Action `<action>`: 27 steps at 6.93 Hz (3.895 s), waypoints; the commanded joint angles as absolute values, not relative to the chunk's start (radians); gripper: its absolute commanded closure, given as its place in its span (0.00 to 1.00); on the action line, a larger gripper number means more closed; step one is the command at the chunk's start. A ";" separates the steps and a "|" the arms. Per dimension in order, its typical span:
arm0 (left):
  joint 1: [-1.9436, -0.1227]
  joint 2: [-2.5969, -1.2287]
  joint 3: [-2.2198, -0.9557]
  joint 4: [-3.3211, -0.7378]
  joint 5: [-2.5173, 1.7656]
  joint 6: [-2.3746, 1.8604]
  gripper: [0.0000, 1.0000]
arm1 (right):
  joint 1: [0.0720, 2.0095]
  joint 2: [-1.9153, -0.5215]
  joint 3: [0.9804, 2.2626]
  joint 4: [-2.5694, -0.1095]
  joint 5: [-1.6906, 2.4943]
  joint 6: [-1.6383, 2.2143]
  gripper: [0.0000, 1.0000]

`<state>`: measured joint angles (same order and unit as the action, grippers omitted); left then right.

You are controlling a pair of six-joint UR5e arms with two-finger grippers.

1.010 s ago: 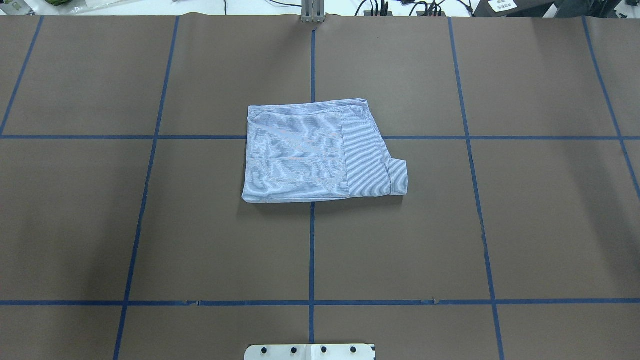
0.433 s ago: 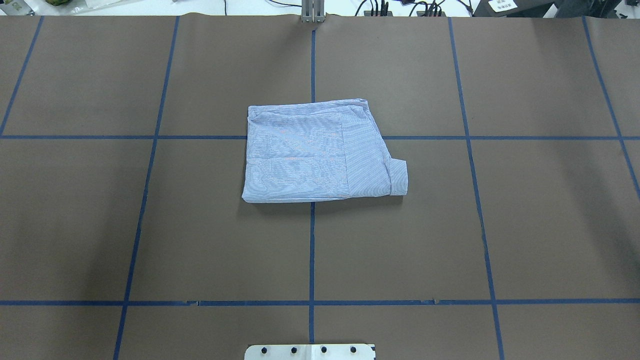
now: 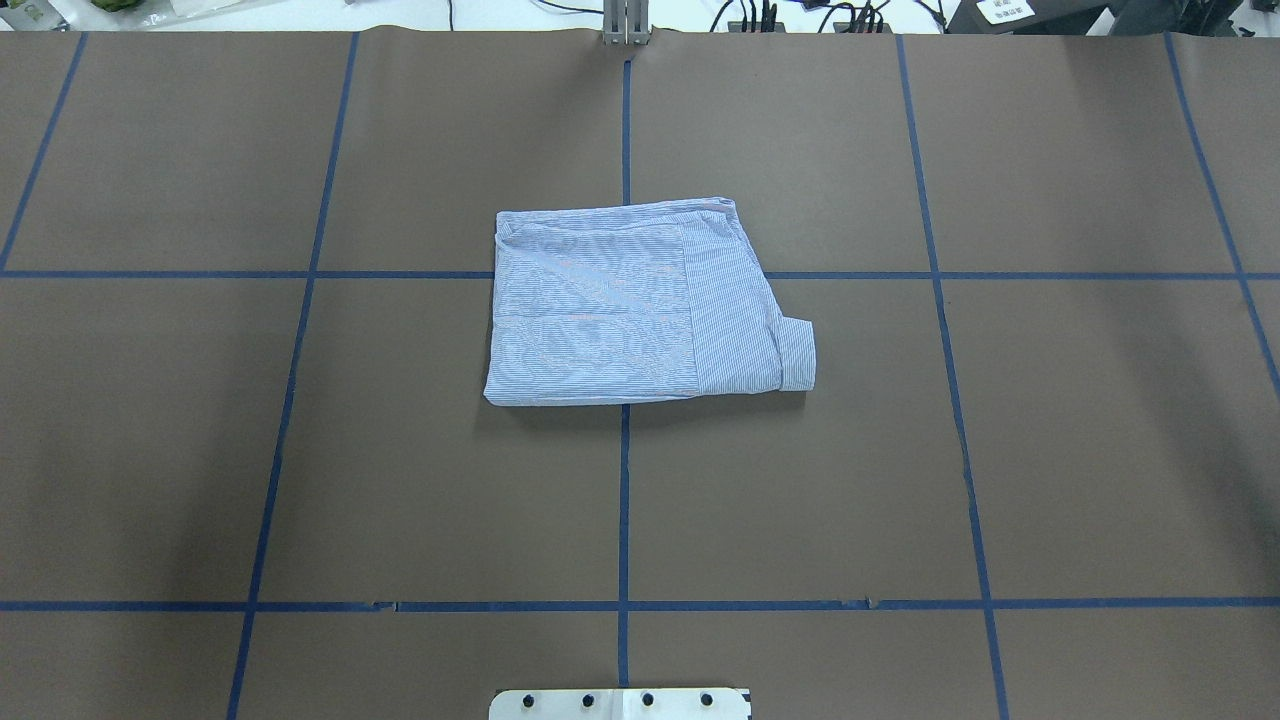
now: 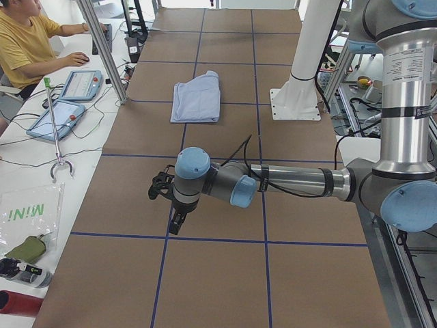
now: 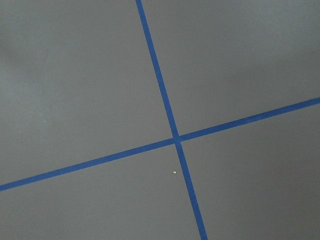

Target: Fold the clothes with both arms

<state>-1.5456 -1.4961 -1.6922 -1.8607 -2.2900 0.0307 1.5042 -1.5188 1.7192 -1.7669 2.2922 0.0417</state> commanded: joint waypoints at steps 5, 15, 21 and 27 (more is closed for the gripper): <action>-1.546 -1.497 -1.706 -1.901 -2.310 0.006 0.00 | 1.503 -1.577 1.721 -1.685 2.293 0.054 0.00; -1.540 -1.499 -1.704 -1.901 -2.370 -0.011 0.00 | 1.503 -1.649 1.727 -1.557 2.309 0.061 0.00; -1.540 -1.502 -1.693 -1.898 -2.274 -0.005 0.00 | 1.503 -1.644 1.720 -1.559 2.312 0.060 0.00; -1.540 -1.499 -1.692 -1.896 -2.278 -0.011 0.00 | 1.503 -1.644 1.721 -1.559 2.315 0.060 0.00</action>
<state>-1.5403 -1.4980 -1.6891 -1.8927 -2.2750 -0.0107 1.5033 -1.6445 1.7186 -1.5585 2.3134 0.0604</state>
